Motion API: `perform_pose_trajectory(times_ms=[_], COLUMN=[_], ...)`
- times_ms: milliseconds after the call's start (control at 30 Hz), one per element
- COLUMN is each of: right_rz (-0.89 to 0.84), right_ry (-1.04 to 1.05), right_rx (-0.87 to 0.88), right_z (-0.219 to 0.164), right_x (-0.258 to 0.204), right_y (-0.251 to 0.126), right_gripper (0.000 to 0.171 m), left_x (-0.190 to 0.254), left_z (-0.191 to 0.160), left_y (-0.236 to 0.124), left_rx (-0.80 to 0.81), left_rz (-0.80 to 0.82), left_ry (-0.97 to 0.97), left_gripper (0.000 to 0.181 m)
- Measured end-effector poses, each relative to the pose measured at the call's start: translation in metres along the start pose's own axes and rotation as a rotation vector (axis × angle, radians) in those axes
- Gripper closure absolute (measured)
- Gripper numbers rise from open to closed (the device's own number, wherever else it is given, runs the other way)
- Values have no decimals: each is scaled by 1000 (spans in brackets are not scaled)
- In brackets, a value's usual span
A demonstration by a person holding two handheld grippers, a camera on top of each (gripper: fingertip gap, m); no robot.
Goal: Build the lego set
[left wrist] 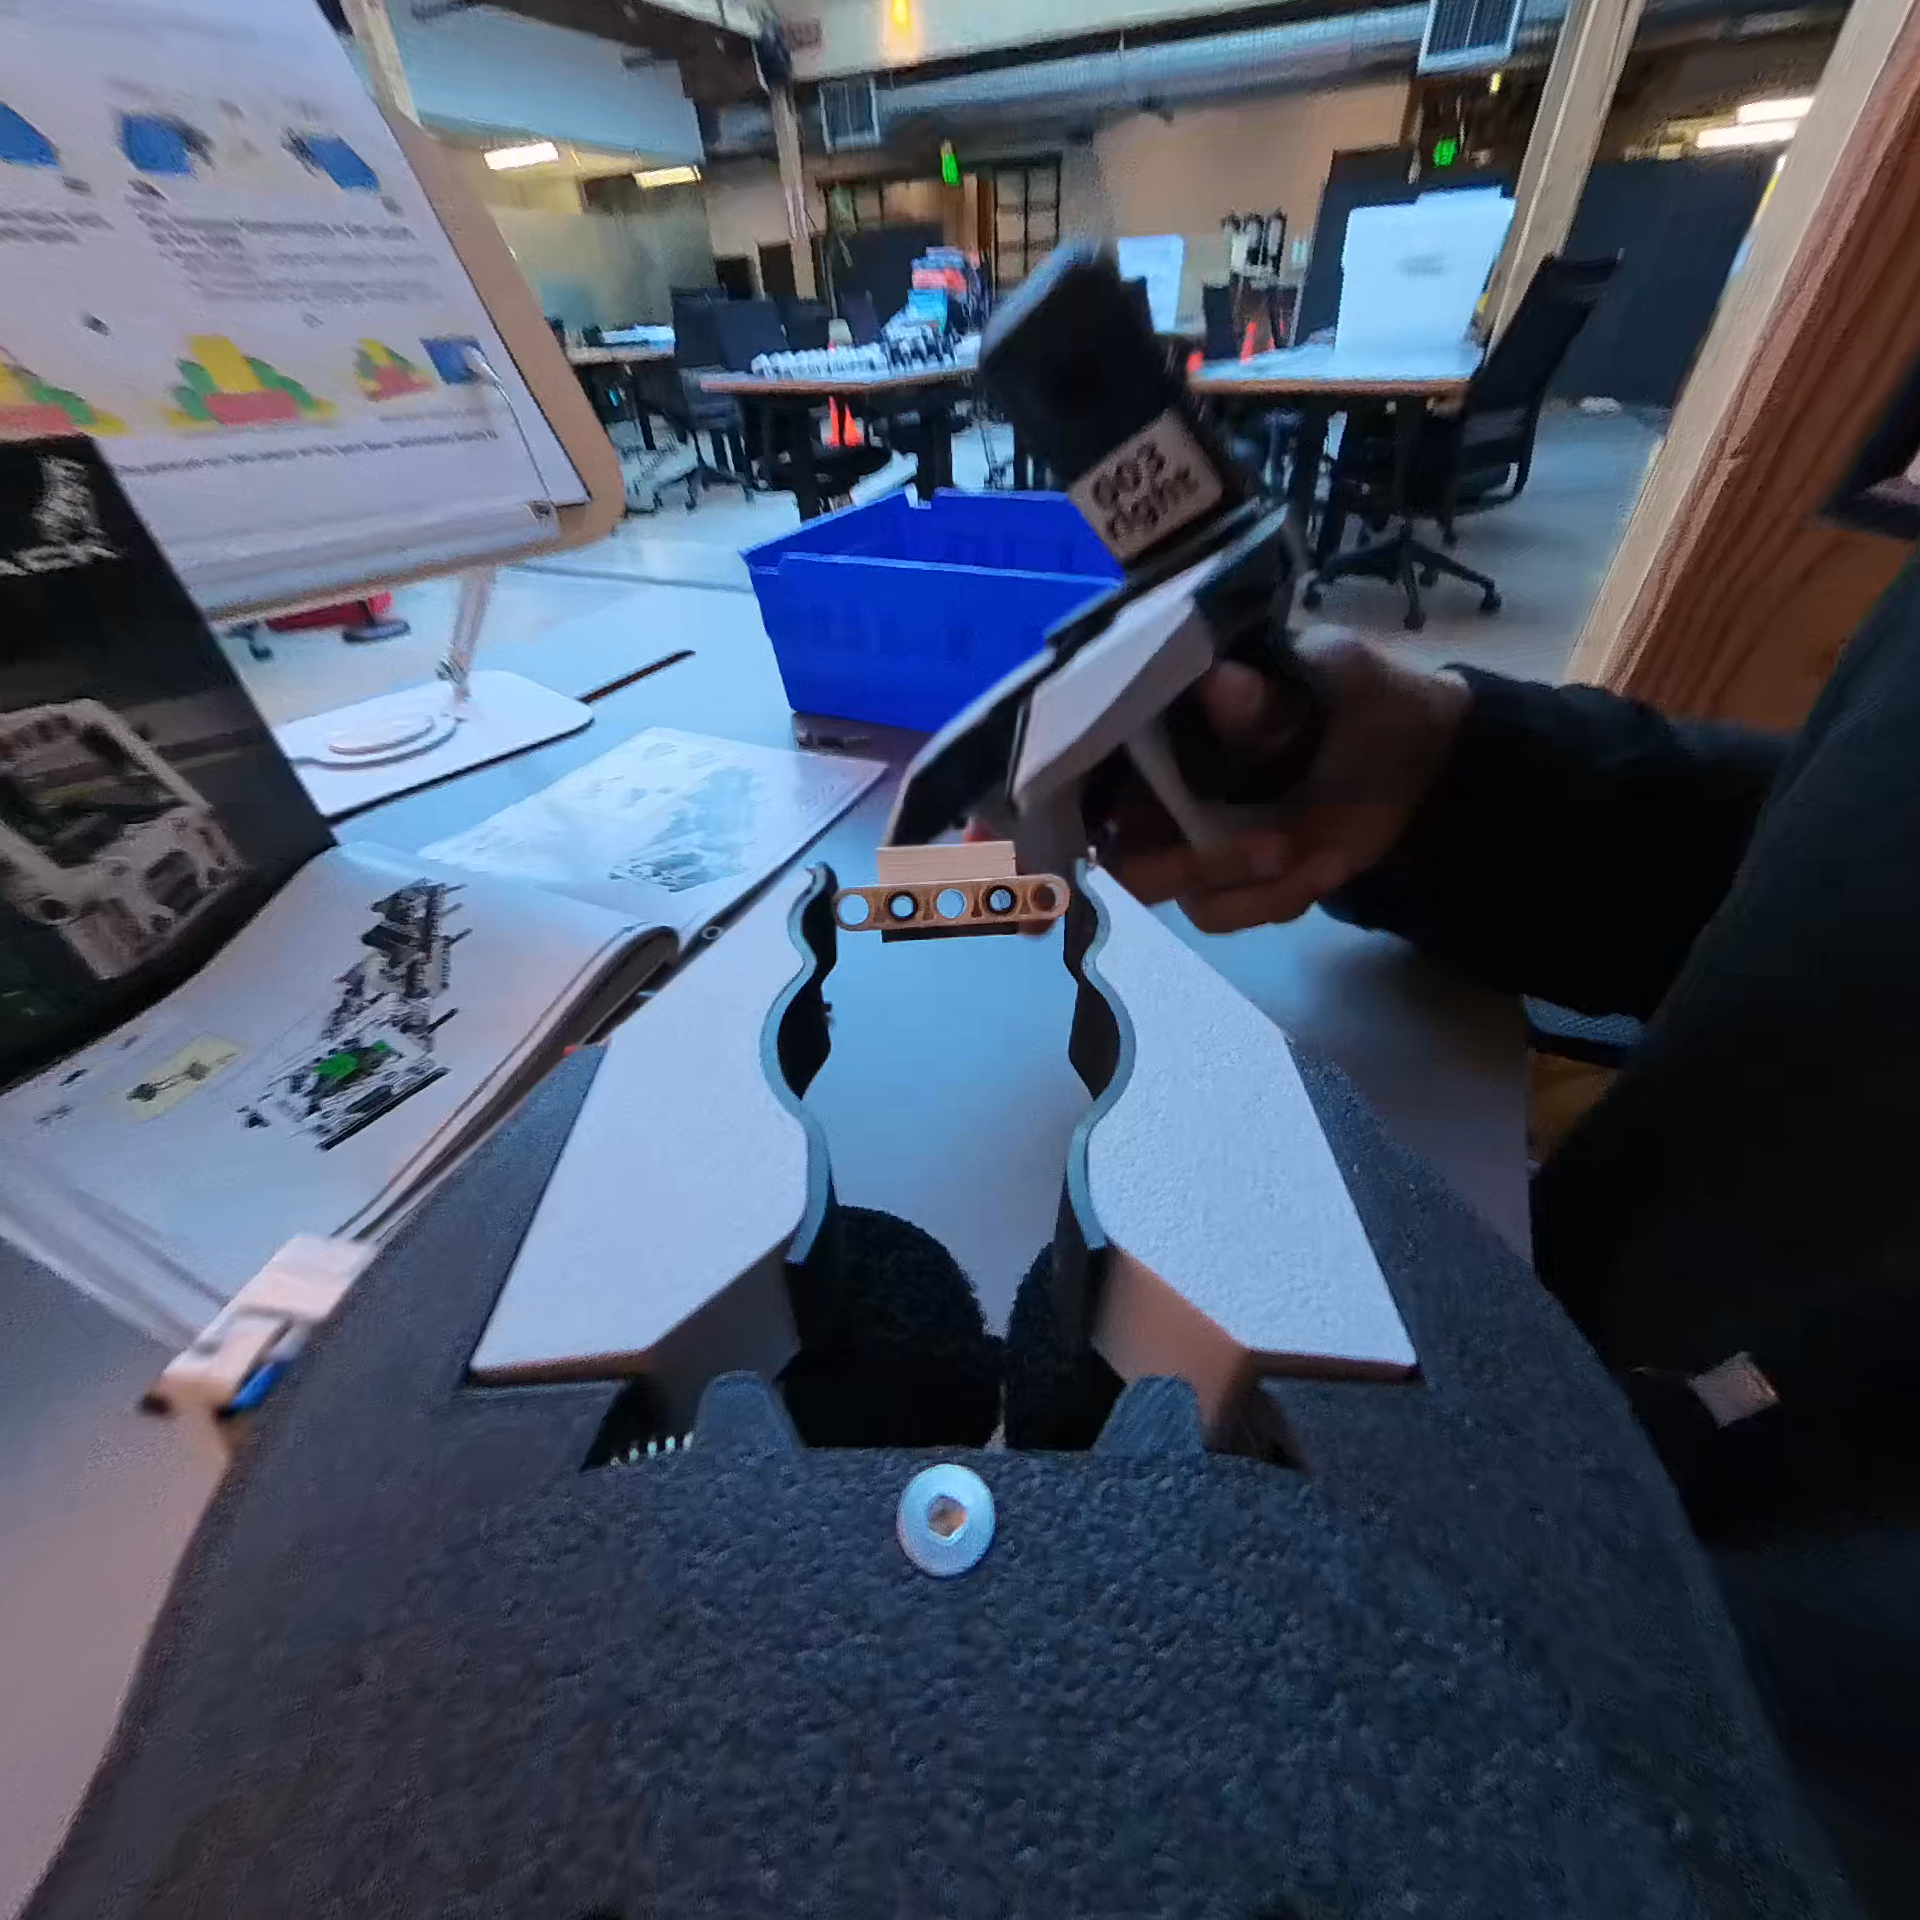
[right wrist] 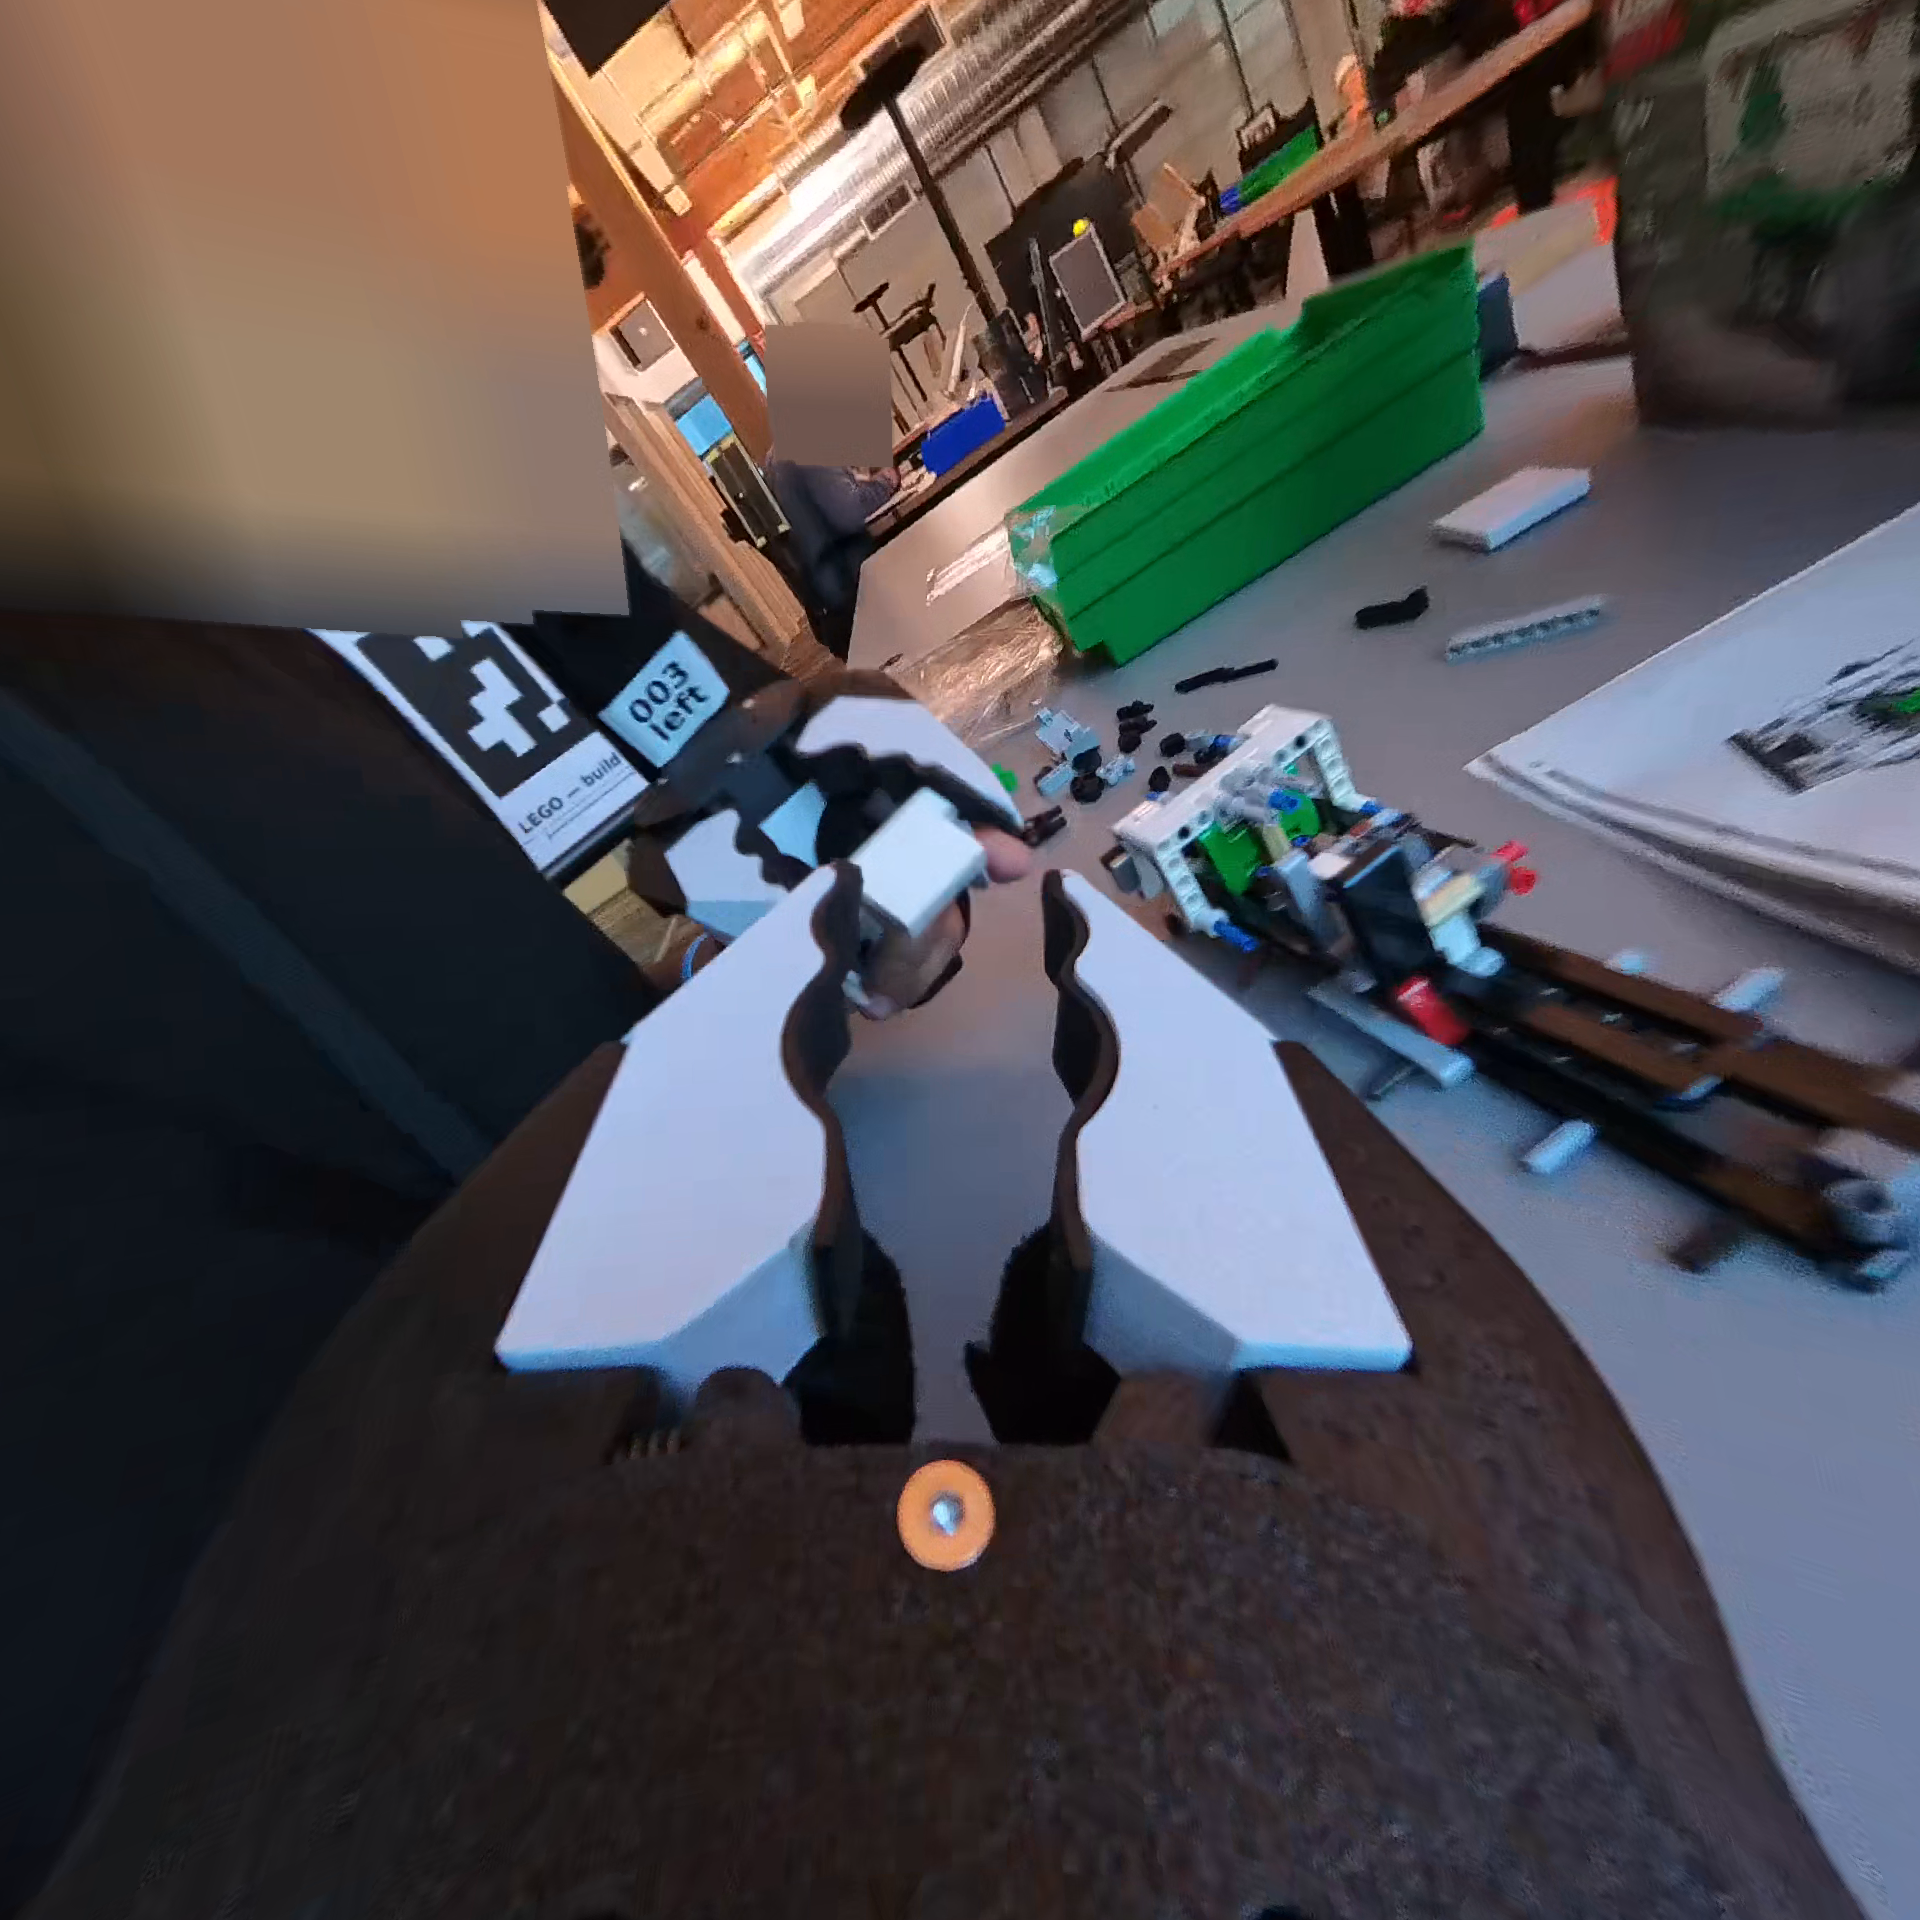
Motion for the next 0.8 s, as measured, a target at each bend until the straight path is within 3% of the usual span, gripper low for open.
perform_pose_trajectory(times_ms=[133,233,367,800], right_rz=[72,177,255,131], right_ry=[125,229,328,286], right_rx=[-74,-13,79,116], right_z=[-27,-29,-26,-25], right_x=[-18,-37,-51,-43], right_y=[40,57,67,60], right_gripper=[135,143,140,143], left_x=[3,4,4,10], left_z=[7,11,6,0], left_y=[-38,-60,-75,-56], left_rx=[88,158,157,114], left_rz=[-11,-24,-17,-65], left_ry=[-19,-40,-27,-7], left_gripper=[138,139,138,138])
Point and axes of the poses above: each gripper's, where its closed fingertips meet, y out along the fingers, z out of its top, x = y × z across the jaws, the point moved 2 cm from there along -y, back along the fingers, and after that the axes turned 4 degrees about y, right-handed, at the moved point
